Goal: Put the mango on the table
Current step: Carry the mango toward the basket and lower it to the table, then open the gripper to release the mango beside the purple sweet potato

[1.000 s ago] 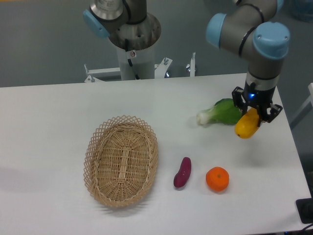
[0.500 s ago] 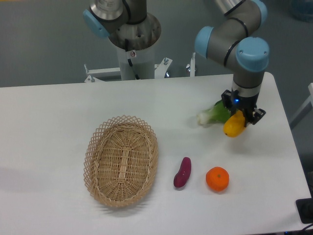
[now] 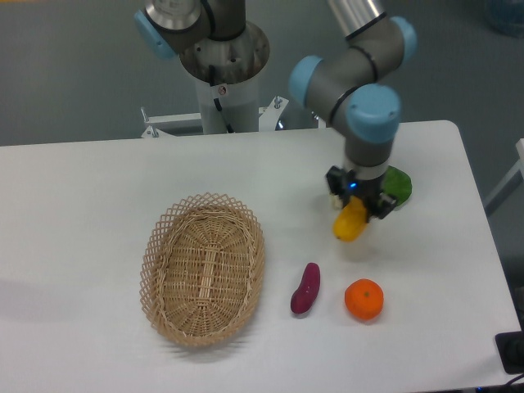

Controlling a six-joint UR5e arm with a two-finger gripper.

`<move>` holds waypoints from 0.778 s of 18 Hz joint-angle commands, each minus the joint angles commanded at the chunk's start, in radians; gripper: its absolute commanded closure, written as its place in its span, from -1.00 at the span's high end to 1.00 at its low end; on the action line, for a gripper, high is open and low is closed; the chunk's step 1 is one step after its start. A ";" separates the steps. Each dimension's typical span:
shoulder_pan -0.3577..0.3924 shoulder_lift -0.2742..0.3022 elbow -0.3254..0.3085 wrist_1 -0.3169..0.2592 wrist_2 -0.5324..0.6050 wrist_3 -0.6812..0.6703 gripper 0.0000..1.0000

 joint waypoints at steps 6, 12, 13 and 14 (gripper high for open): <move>-0.031 -0.003 -0.037 0.002 0.029 -0.003 0.01; -0.031 -0.006 -0.019 0.003 0.029 0.005 1.00; -0.031 -0.006 -0.012 0.002 0.029 0.000 1.00; -0.031 -0.008 0.001 0.000 0.029 -0.003 1.00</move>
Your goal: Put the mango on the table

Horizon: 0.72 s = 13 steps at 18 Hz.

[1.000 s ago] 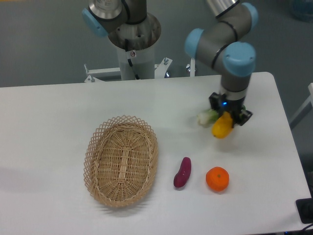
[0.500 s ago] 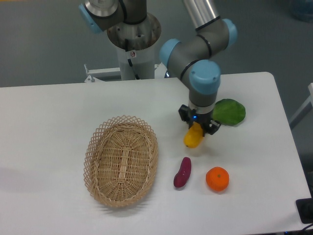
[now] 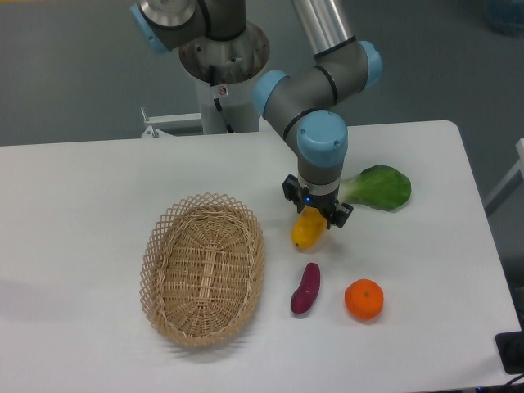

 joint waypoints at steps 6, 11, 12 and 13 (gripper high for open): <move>0.038 0.002 0.190 -0.023 0.000 0.015 1.00; 0.146 0.002 0.334 -0.104 -0.015 0.119 1.00; 0.164 0.000 0.366 -0.130 -0.015 0.123 1.00; 0.187 -0.003 0.396 -0.161 -0.017 0.126 1.00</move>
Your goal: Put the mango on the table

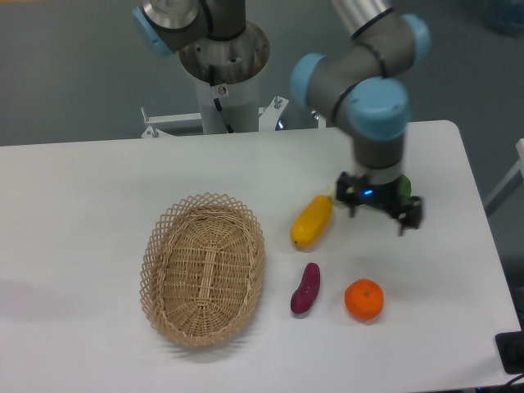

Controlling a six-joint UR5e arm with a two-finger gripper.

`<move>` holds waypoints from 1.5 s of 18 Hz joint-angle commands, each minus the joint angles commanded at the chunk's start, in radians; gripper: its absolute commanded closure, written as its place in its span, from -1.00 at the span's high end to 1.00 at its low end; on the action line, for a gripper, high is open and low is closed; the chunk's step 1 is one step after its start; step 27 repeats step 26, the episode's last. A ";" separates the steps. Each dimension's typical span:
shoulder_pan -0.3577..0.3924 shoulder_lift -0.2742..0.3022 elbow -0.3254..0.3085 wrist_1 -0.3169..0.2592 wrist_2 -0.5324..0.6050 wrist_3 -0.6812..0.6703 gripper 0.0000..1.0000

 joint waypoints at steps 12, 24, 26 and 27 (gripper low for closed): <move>0.160 0.032 0.085 -0.209 -0.018 0.323 1.00; 0.213 0.057 0.086 -0.230 -0.081 0.425 1.00; 0.213 0.057 0.086 -0.232 -0.081 0.425 1.00; 0.213 0.057 0.086 -0.232 -0.081 0.425 1.00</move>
